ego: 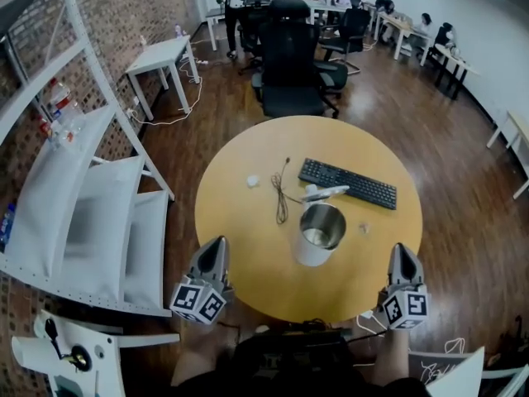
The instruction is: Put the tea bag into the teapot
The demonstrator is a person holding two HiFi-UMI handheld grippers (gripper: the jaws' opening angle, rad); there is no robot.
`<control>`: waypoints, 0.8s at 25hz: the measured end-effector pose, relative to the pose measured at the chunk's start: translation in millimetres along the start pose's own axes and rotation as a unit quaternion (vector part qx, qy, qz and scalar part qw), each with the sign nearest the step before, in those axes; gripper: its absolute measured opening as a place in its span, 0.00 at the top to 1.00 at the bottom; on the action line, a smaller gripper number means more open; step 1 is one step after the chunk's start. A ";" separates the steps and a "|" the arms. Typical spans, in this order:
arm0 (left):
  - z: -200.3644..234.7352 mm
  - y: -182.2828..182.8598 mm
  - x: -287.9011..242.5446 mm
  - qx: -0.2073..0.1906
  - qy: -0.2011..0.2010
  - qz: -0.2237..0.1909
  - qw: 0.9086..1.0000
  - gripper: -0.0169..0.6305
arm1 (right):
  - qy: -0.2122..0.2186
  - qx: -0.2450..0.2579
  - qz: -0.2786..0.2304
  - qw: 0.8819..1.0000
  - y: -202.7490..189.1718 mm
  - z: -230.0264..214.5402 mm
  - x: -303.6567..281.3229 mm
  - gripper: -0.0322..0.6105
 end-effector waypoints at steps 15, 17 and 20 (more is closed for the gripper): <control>-27.7 -35.9 -54.3 -0.009 0.000 0.046 0.999 0.98 | 0.017 -0.018 0.036 0.999 -33.4 -50.2 -51.3 0.87; -27.1 -43.3 -59.8 -0.007 0.000 0.055 0.998 0.98 | 0.014 -0.013 0.050 0.999 -42.0 -49.7 -57.2 0.83; -24.8 -59.0 -66.1 -0.003 0.003 0.076 0.997 0.98 | 0.011 -0.013 0.079 0.997 -59.5 -49.7 -65.1 0.78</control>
Point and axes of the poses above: the fingertips, and each gripper's own axes: x backward along the fingers, z to its left, y out of its top, the point moved 6 cm from there along x, backward along the fingers, and after that the axes turned 3 degrees about -x, right-handed, at the moved point
